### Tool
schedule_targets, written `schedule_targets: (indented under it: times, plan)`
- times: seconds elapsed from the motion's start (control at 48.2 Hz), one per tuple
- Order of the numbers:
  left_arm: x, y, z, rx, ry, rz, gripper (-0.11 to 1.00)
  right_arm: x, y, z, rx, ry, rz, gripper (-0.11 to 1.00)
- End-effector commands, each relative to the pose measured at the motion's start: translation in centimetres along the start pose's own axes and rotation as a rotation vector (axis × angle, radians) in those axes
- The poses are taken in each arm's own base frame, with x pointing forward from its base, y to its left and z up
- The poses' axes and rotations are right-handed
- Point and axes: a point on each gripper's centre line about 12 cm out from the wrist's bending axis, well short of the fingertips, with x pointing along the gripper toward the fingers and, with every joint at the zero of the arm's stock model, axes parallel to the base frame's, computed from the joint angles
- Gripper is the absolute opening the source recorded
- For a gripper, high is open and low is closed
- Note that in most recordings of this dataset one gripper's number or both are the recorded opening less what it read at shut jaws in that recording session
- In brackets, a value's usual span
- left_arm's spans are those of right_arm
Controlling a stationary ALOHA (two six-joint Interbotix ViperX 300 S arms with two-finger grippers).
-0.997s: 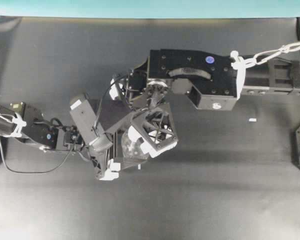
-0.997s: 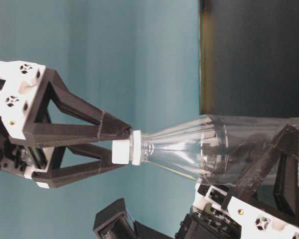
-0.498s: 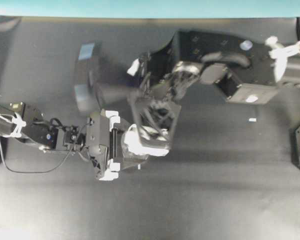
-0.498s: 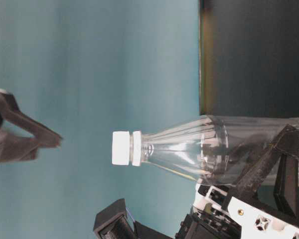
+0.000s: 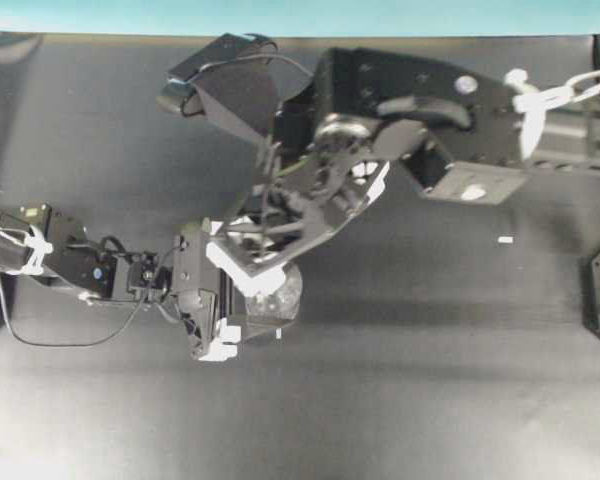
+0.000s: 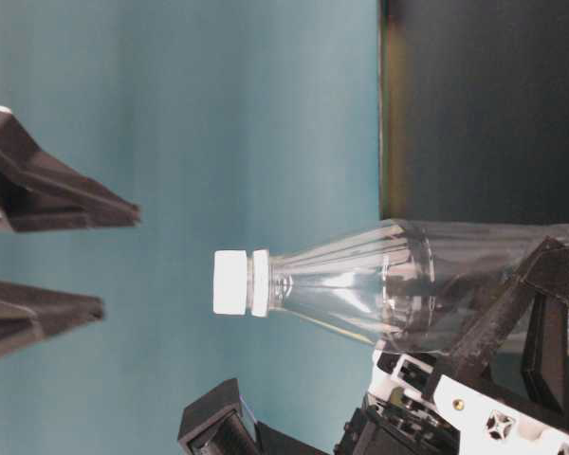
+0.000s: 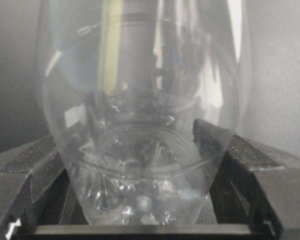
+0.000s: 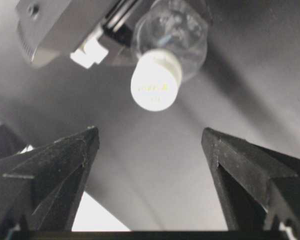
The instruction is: Open the bottle cap by holding the bottle with the left arm and twisting the cap with the right arm.
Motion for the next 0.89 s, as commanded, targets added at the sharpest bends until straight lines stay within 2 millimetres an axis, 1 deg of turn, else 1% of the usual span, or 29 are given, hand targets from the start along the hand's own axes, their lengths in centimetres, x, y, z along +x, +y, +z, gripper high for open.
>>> schedule_targets:
  times: [0.0,0.125,0.187,0.457,0.581,0.644,0.727,0.768,0.851,0.872]
  plan:
    - [0.1,-0.2,0.4,0.001,-0.010,-0.007,0.81,0.7,0.6,-0.1,-0.002,-0.001,-0.003,0.79]
    - [0.1,-0.2,0.4,0.001,-0.010,-0.007,0.81,2.5,0.8,-0.1,-0.018,0.025,-0.030,0.79]
    - [0.1,-0.2,0.3,0.001,-0.007,-0.007,0.81,3.0,0.8,-0.1,-0.024,0.031,-0.033,0.79]
    - [0.1,-0.2,0.2,0.001,-0.006,-0.007,0.81,4.7,0.3,0.0,-0.027,0.018,-0.048,0.78]
    - [0.1,-0.2,0.2,0.001,-0.007,-0.007,0.81,4.9,0.3,0.1,-0.026,0.004,-0.036,0.76]
    - [0.1,-0.2,0.3,0.001,-0.007,-0.007,0.81,5.0,0.3,0.0,-0.027,0.007,-0.040,0.72]
    - [0.1,-0.2,0.3,0.001,-0.007,-0.007,0.81,5.3,0.3,-0.1,-0.043,0.012,-0.044,0.63]
    - [0.1,-0.2,0.2,0.001,-0.006,-0.007,0.81,5.3,0.3,-0.1,-0.052,0.012,-0.044,0.57]
    - [0.1,-0.2,0.2,0.001,-0.006,-0.007,0.81,5.3,0.3,-0.1,-0.074,0.013,-0.043,0.40]
    - [0.1,-0.2,0.2,0.001,-0.003,-0.007,0.81,5.3,0.3,-0.1,-0.077,0.013,-0.043,0.37]
